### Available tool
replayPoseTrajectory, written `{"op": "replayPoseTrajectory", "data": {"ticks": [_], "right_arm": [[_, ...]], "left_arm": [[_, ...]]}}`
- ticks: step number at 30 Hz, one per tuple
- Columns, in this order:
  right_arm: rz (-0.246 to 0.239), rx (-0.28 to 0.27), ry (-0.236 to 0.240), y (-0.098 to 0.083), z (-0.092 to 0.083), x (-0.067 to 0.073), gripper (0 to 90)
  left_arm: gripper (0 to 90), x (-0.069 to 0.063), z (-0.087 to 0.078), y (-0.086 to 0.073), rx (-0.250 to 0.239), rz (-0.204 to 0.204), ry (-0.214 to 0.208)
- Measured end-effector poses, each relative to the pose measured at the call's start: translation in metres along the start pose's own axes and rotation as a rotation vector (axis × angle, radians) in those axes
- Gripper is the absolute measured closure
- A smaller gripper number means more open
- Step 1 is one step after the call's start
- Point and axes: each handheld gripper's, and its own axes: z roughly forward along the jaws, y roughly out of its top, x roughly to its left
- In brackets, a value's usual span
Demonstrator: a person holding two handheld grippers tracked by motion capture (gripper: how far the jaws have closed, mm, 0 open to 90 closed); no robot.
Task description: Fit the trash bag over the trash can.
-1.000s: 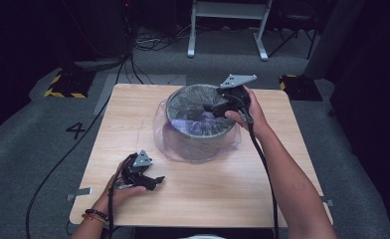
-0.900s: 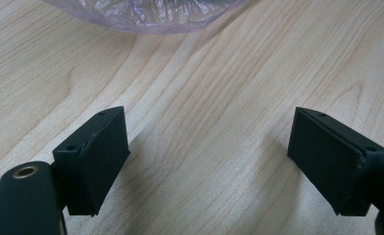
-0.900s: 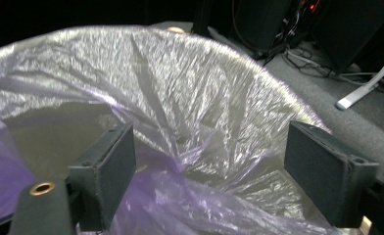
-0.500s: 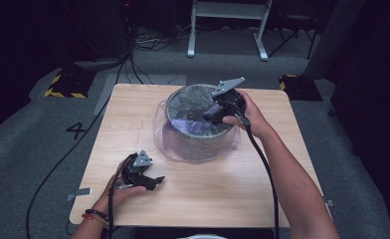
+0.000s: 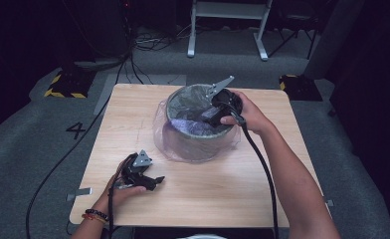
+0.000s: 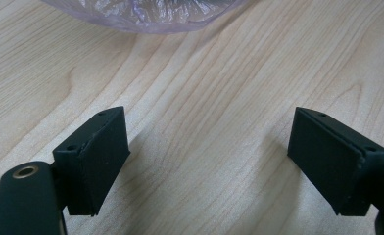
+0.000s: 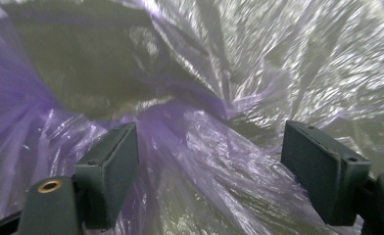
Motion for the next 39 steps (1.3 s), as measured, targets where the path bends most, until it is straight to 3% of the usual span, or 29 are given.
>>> {"op": "replayPoseTrajectory", "data": {"ticks": [11, 18, 23, 31, 39], "right_arm": [[-0.016, 0.199, 0.036, 0.01, 0.011, -0.001, 22.3], [-0.026, 0.273, 0.024, 0.012, 0.015, 0.001, 23.2], [-0.013, 0.26, 0.024, 0.012, 0.014, 0.0, 23.0], [0.021, 0.153, 0.021, 0.006, 0.007, 0.0, 22.4], [0.017, 0.105, -0.012, 0.003, 0.002, 0.002, 22.2]], "left_arm": [[15.0, 0.0, 0.0, 0.0, 0.001, 0.0, 0.001], [15.0, 0.0, 0.0, 0.0, 0.001, 0.0, 0.001], [15.0, 0.0, 0.0, 0.0, 0.001, 0.0, 0.001], [15.0, 0.0, 0.0, 0.0, 0.001, 0.0, 0.001], [15.0, 0.0, 0.0, 0.0, 0.001, 0.0, 0.001]]}}
